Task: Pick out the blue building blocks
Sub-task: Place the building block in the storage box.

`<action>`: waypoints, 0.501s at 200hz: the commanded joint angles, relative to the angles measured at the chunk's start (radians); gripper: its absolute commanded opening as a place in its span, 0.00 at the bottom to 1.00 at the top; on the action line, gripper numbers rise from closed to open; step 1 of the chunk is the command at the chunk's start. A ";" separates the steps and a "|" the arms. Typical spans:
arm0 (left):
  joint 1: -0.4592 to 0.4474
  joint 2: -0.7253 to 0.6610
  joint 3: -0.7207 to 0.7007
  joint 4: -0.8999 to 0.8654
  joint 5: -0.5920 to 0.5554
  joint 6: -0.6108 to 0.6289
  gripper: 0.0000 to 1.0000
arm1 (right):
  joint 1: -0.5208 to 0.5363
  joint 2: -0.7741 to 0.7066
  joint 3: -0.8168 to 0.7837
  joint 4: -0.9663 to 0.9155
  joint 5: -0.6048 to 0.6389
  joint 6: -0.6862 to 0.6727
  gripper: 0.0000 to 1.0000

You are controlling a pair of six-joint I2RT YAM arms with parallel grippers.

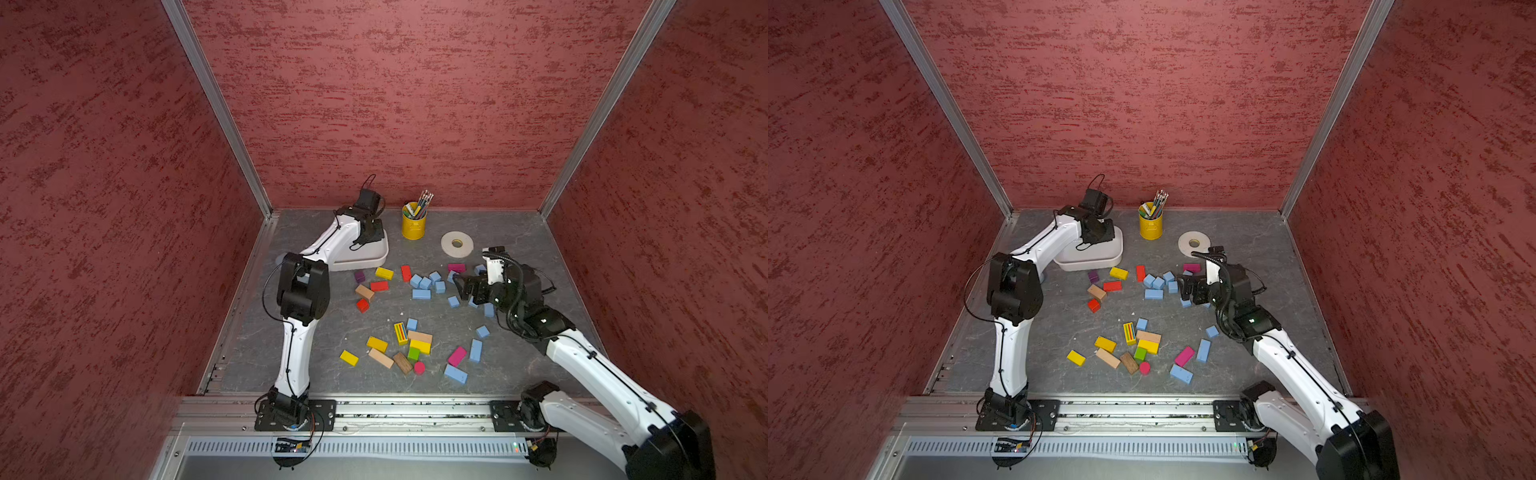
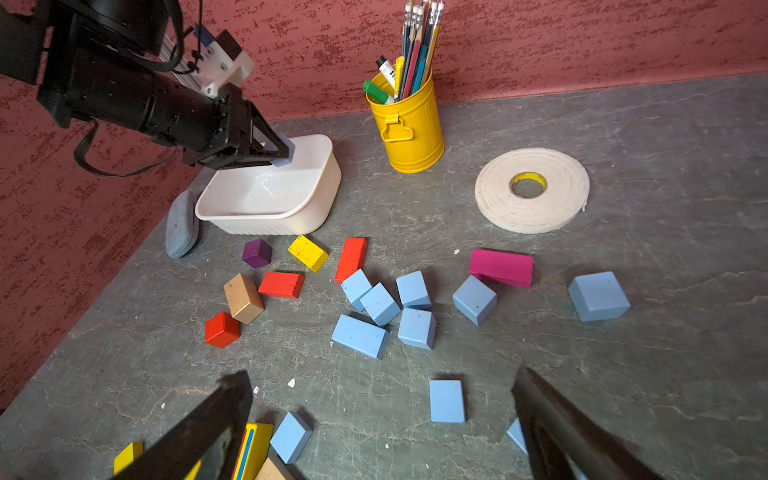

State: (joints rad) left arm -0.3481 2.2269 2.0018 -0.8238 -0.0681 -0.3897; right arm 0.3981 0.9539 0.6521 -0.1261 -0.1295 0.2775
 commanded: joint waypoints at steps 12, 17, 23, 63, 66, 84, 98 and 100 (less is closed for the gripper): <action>-0.005 0.066 0.079 -0.043 -0.007 0.032 0.17 | 0.007 -0.024 -0.015 -0.023 0.013 0.008 0.99; -0.005 0.077 0.089 -0.046 -0.008 0.034 0.17 | 0.007 -0.026 -0.015 -0.024 0.013 0.007 0.99; -0.003 0.090 0.106 -0.051 -0.010 0.035 0.17 | 0.007 -0.027 -0.017 -0.025 0.012 0.007 0.99; -0.003 0.201 0.253 -0.122 -0.012 0.050 0.20 | 0.007 -0.033 -0.011 -0.045 0.016 0.008 0.99; -0.003 0.208 0.264 -0.129 -0.012 0.052 0.20 | 0.007 -0.033 -0.008 -0.048 0.016 0.008 0.99; -0.004 0.242 0.313 -0.151 -0.007 0.053 0.20 | 0.006 -0.033 0.003 -0.062 0.019 0.002 0.99; -0.003 0.260 0.335 -0.163 -0.008 0.053 0.21 | 0.006 -0.033 0.009 -0.070 0.023 -0.001 0.99; -0.003 0.263 0.337 -0.164 -0.008 0.053 0.21 | 0.007 -0.033 0.009 -0.072 0.022 -0.001 0.99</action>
State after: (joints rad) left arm -0.3489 2.4565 2.2887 -0.9356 -0.0719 -0.3542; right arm 0.3981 0.9337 0.6422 -0.1726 -0.1265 0.2771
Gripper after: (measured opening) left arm 0.332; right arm 0.988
